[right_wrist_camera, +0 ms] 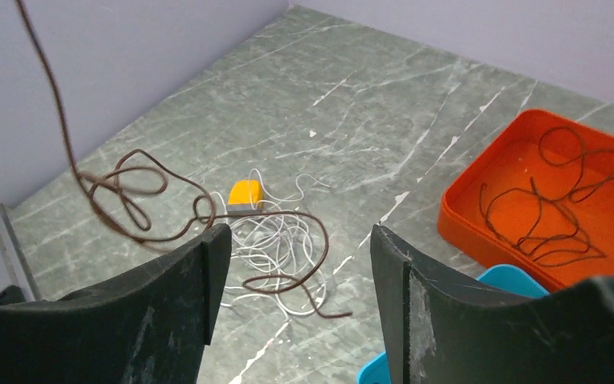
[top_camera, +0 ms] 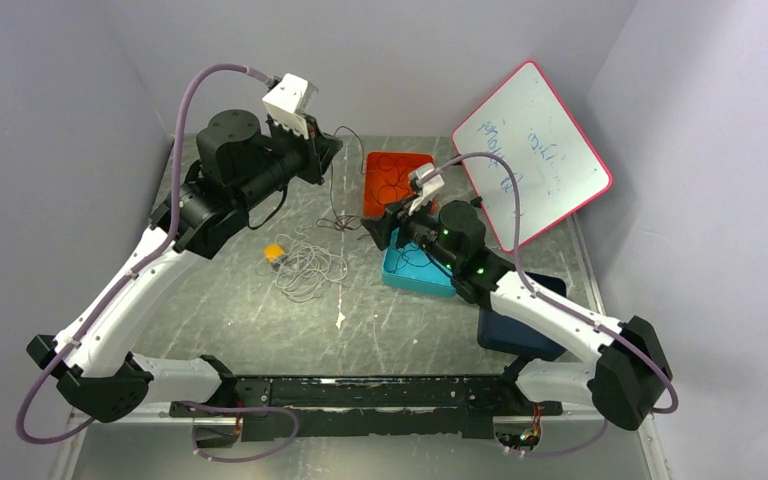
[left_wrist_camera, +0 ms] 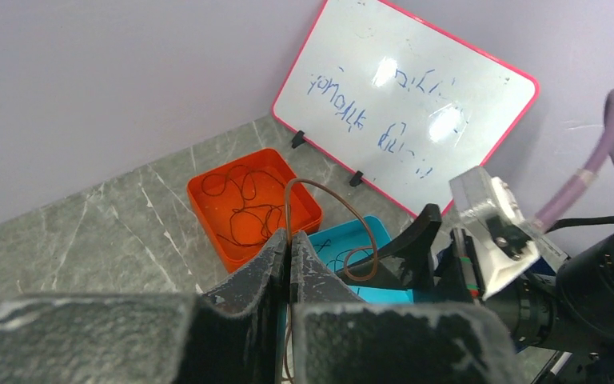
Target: Untangle the cables
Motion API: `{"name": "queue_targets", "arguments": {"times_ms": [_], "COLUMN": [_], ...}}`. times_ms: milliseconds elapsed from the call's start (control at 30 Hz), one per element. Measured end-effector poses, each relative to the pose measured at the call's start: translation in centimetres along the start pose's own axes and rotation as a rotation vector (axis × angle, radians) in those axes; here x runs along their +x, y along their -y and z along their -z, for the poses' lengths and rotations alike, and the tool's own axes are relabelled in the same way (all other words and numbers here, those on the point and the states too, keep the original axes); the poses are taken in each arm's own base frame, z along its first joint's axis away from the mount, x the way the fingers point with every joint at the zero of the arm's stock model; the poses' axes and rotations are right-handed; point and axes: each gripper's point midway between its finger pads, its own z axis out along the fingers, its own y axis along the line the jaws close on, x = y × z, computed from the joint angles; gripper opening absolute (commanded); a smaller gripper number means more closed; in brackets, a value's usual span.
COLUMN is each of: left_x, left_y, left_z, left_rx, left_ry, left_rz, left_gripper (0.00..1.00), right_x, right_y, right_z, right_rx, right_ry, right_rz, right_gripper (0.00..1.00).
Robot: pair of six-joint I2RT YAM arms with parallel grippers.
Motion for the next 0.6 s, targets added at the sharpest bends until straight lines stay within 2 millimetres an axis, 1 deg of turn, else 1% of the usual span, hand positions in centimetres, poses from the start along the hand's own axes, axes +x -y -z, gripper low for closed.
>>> {"name": "queue_targets", "arguments": {"times_ms": [200, 400, 467, 600], "left_x": [0.5, 0.6, 0.6, 0.6], "left_y": [0.4, 0.6, 0.6, 0.6], "left_z": [-0.4, -0.4, -0.4, -0.4], "left_rx": [0.021, 0.033, 0.035, 0.035], "left_ry": [-0.015, -0.018, -0.018, -0.018], "left_rz": [0.004, 0.007, 0.007, 0.007], "left_gripper": [0.07, 0.07, 0.07, 0.07], "right_x": [1.5, 3.7, 4.3, 5.1], "right_y": [0.6, 1.1, 1.1, 1.0], "right_z": [-1.6, -2.0, -2.0, -2.2], "right_rx": [0.051, 0.091, 0.096, 0.098], "right_ry": [-0.056, -0.124, -0.14, -0.16], "right_rz": [-0.097, -0.178, -0.199, -0.236], "right_gripper": [0.63, 0.62, 0.59, 0.51]}}
